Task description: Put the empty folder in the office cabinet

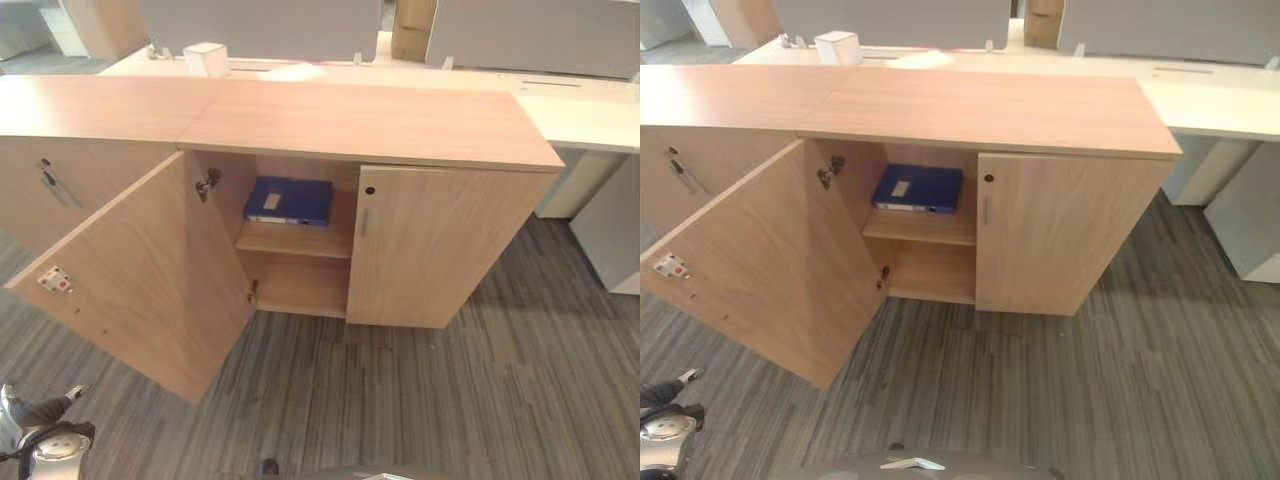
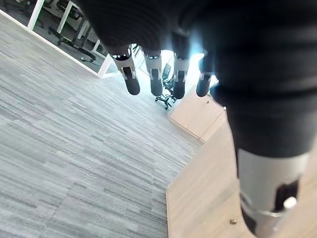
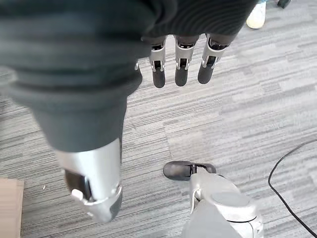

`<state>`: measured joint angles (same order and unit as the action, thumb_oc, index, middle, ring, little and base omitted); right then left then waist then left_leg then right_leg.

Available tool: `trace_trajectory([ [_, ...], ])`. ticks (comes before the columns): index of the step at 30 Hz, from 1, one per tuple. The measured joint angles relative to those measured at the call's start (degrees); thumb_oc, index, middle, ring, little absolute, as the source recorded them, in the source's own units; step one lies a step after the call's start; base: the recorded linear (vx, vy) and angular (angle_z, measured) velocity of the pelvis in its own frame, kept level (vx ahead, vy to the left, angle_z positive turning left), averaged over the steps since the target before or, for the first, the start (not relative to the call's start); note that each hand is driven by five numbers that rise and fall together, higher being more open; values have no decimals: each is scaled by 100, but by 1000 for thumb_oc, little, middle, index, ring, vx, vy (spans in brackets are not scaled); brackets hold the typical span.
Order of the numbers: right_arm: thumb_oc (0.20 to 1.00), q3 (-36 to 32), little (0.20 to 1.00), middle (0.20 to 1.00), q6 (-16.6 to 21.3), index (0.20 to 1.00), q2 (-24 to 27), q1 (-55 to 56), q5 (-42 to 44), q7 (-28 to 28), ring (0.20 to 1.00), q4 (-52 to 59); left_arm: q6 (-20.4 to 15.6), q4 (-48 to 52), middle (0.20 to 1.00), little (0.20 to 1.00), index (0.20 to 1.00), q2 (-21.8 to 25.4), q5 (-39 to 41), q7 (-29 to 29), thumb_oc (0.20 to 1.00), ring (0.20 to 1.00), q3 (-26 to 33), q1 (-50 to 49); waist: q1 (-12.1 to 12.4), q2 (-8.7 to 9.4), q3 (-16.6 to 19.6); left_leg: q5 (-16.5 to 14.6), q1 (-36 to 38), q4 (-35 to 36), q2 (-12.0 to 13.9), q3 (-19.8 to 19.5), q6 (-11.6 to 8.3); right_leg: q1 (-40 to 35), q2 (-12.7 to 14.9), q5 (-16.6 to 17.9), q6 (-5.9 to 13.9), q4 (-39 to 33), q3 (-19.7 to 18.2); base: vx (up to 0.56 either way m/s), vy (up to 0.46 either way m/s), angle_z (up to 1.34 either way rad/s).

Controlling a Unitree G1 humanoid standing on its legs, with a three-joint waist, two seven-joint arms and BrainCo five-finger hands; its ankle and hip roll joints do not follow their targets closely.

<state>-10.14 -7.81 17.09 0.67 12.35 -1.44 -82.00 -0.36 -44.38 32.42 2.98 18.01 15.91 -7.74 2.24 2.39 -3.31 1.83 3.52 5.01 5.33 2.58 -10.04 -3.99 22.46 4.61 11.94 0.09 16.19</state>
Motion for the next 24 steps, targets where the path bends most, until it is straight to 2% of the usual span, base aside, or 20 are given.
trace_trajectory([
  [1, 1000, -10, 1000, 1000, 12, 1000, -43, 40, -10, -21, 1000, 4, 5, 22, 1000, 1000, 1000, 17, -9, 12, 1000, 1000, 25, 24, -6, 100, 33, 4, -10, -58, -71, 43, 16, 52, 59, 44, 10, -16, -12, -107, 469, -23],
  [2, 1000, -10, 1000, 1000, 0, 1000, -86, 46, -51, -40, 1000, 9, 17, 105, 1000, 1000, 1000, 8, -100, 66, 1000, 1000, -6, 67, 51, 64, 15, -33, -107, -13, -152, 31, 49, 115, 154, 2, 38, -9, -10, -93, 243, -11],
  [4, 1000, 7, 1000, 1000, -19, 1000, -175, -4, -56, -49, 1000, -102, 18, 373, 1000, 1000, 1000, 0, -123, 101, 1000, 1000, 7, 76, 68, 107, -52, 20, -175, -61, -250, 108, 114, 214, 207, -26, -80, -25, -147, -93, 238, -14],
  [6, 1000, 27, 1000, 1000, -25, 1000, -230, 13, -53, -54, 1000, -107, 7, 518, 1000, 1000, 1000, -1, -163, 121, 1000, 1000, 7, 108, 26, 60, -109, 52, -183, -51, -235, 39, 141, 218, 179, -28, -102, 36, -228, -37, 111, 9],
  [7, 1000, 135, 1000, 1000, -9, 1000, -388, 43, 7, -56, 1000, -85, -5, 746, 1000, 1000, 1000, 50, -233, 148, 1000, 1000, 1, 126, -15, 7, -168, 140, -152, -38, -100, -41, 161, 228, -171, -387, 63, 83, -814, 4, 90, 26],
  [8, 1000, 151, 1000, 1000, -15, 1000, -467, 73, 16, -63, 1000, -88, -8, 793, 1000, 1000, 1000, 60, -243, 150, 1000, 1000, 1, 167, -28, 19, -165, 168, -160, -42, -5, -120, 129, 187, -364, -433, 114, 56, -1123, 14, 57, 24],
  [10, 1000, 289, 1000, 1000, 4, 1000, -494, 112, 18, -60, 1000, -100, -6, 787, 1000, 1000, 1000, 39, -341, 182, 1000, 1000, -12, 289, -1, 46, -140, 169, -199, -26, 180, -237, 87, 117, -619, -506, 106, -84, -1302, 16, 35, 5],
  [11, 1000, 291, 1000, 1000, 32, 1000, -459, 92, 18, -55, 1000, -107, -6, 782, 1000, 1000, 1000, 39, -341, 189, 1000, 1000, -4, 284, 0, 79, -122, 171, -169, -32, 217, -261, 82, 119, -639, -438, 44, -174, -1248, 38, 15, -5],
  [14, 1000, 227, 1000, 1000, 32, 1000, -343, 118, 20, -38, 1000, -142, -5, 779, 1000, 1000, 1000, 41, -341, 286, 1000, 1000, 51, 156, -28, 76, -125, 198, -162, -23, 196, -279, 20, -16, -632, -328, 46, -322, -1237, 18, 4, 2],
  [15, 1000, 211, 1000, 1000, 31, 1000, -350, 170, 22, -43, 1000, -150, 3, 781, 1000, 1000, 1000, 53, -340, 304, 1000, 1000, 184, 105, -40, 155, -86, 201, -139, -20, 193, -289, 14, -29, -628, -324, 43, -315, -1241, 21, 9, 5],
  [18, 1000, 140, 1000, 1000, 4, 1000, -354, 271, 21, -42, 1000, -206, 17, 788, 1000, 1000, 1000, 162, -341, 383, 1000, 1000, 527, 73, -20, 196, -49, 201, -103, -17, 195, -298, 15, -75, -631, -314, 58, -316, -1226, 0, 0, 0],
  [22, 1000, 127, 1000, 1000, -7, 1000, -359, 352, 18, -60, 1000, -207, 56, 789, 1000, 1000, 1000, 713, -417, 510, 1000, 1000, 893, -63, -41, 300, 21, 189, -97, -1, 197, -302, -1, -68, -626, -324, 40, -326, -1213, 0, 0, 0],
  [24, 1000, 134, 1000, 1000, -5, 1000, -352, 360, 18, -76, 1000, -207, 57, 372, 1000, 1000, 1000, 1340, -529, 541, 1000, 1000, 1033, -111, -80, 335, 46, 187, -112, -1, 202, -299, -5, -44, -627, -327, 33, -319, -1214, 0, 0, 0],
])
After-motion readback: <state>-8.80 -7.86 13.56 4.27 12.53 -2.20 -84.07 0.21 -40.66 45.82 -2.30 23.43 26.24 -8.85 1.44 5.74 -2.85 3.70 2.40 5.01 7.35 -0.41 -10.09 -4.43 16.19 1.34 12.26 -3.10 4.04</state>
